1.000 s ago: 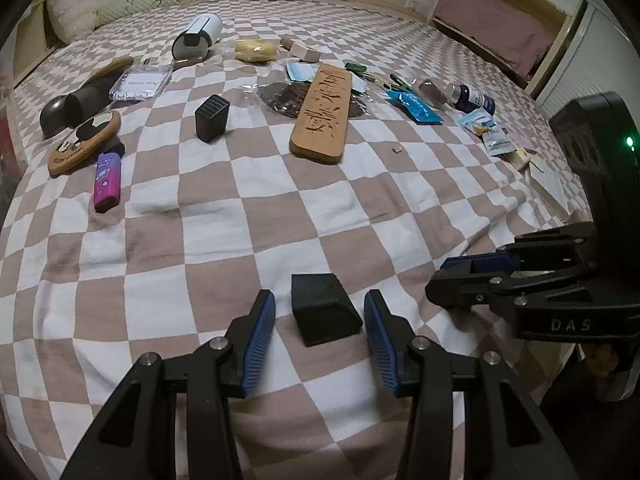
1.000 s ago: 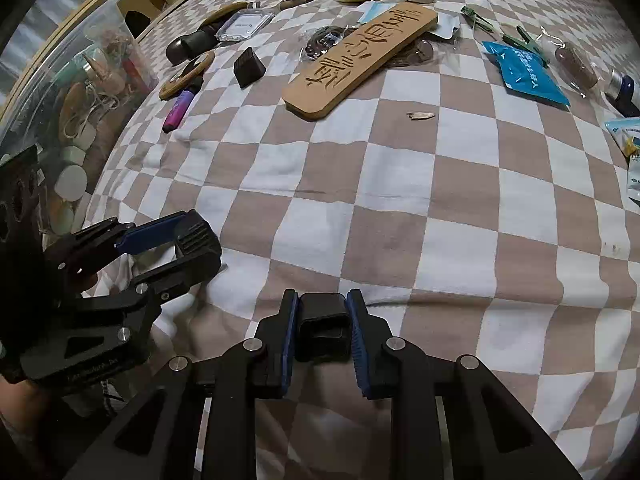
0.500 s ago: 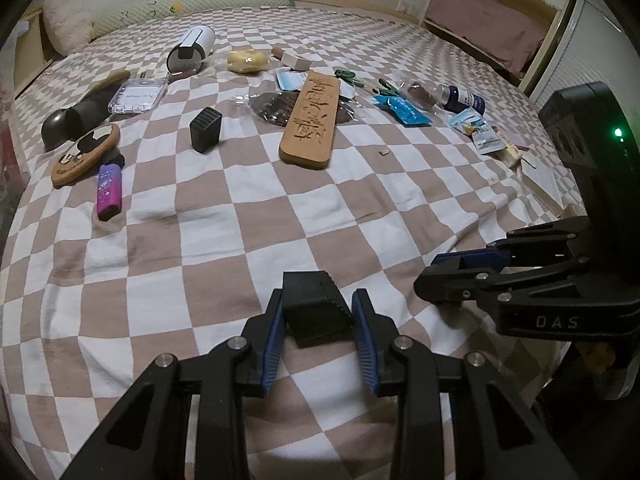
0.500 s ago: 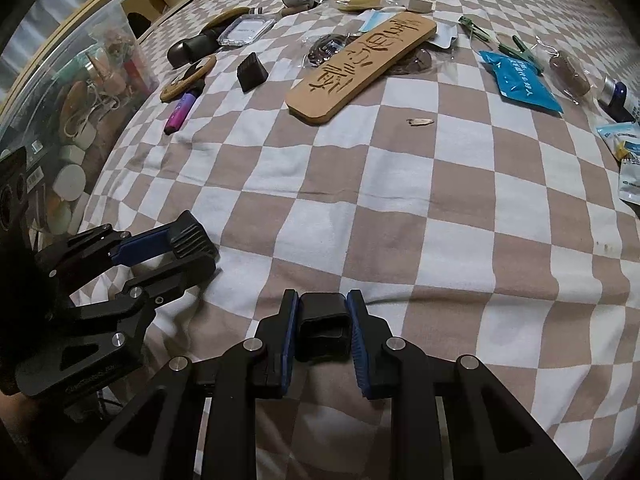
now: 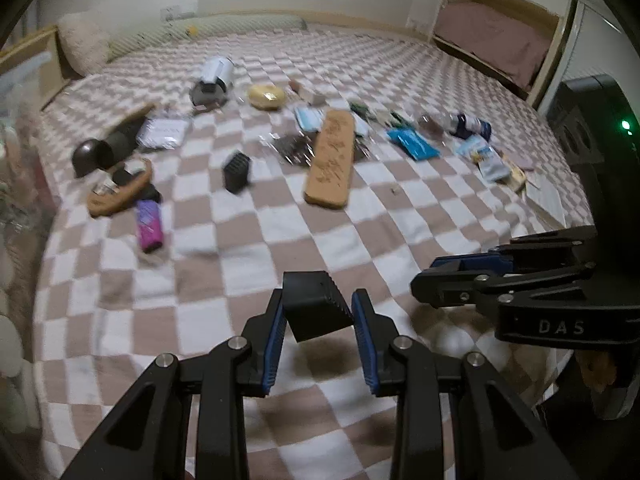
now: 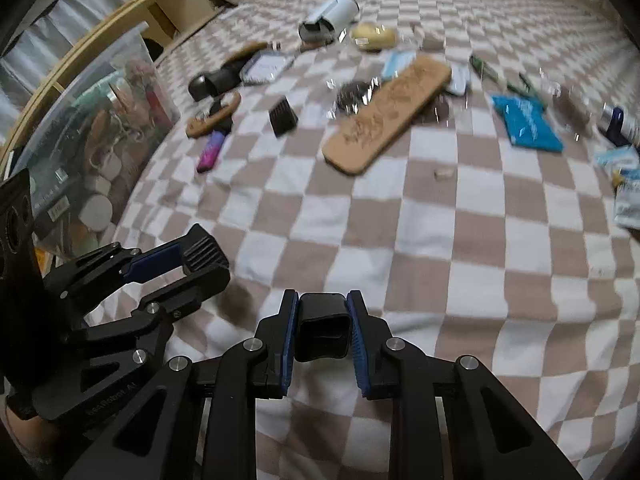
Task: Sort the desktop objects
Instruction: 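Carry both black cases over the clear plastic bin with both tools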
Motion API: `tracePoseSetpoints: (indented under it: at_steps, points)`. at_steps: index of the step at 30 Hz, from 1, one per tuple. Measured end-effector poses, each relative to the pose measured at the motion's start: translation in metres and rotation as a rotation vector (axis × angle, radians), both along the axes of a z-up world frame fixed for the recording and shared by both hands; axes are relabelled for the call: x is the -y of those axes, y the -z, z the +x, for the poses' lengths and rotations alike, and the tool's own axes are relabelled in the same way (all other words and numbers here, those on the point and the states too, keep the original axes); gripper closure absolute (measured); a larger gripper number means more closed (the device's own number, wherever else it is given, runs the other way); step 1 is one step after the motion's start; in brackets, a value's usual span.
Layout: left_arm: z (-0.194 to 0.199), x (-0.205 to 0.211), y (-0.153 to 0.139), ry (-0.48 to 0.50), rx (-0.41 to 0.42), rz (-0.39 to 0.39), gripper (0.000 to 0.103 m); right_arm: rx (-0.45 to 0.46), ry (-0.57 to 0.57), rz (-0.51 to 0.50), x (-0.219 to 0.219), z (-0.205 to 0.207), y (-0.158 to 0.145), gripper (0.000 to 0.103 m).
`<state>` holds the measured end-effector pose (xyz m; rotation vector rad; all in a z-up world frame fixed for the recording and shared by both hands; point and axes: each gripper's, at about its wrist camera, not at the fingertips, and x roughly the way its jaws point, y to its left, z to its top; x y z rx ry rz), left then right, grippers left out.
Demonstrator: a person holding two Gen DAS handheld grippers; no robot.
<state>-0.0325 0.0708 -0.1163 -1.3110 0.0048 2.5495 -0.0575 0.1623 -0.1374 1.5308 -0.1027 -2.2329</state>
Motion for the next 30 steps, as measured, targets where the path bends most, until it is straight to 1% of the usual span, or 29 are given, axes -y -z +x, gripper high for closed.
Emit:
tracePoseSetpoints:
  at_steps: [6, 10, 15, 21, 26, 30]
  points:
    - [-0.001, 0.020, -0.029, -0.060, -0.043, -0.004, 0.070, -0.081, 0.022, -0.009, 0.003, -0.010, -0.034, 0.078]
    - [-0.001, 0.034, -0.049, -0.097, -0.069, -0.012, 0.070, -0.119, 0.012, -0.021, 0.014, -0.020, -0.056, 0.078]
    - [-0.001, 0.050, -0.074, -0.145, -0.100, -0.021, 0.070, -0.137, -0.031, -0.025, 0.036, -0.029, -0.081, 0.078]
    - [0.000, 0.073, -0.105, -0.204, -0.143, -0.044, 0.070, -0.193, -0.110, -0.004, 0.070, -0.033, -0.112, 0.078]
    - [0.003, 0.096, -0.133, -0.251, -0.199, -0.077, 0.070, -0.231, -0.174, 0.001, 0.099, -0.036, -0.135, 0.078]
    - [0.010, 0.119, -0.153, -0.310, -0.230, -0.087, 0.070, -0.261, -0.225, 0.005, 0.122, -0.038, -0.154, 0.078]
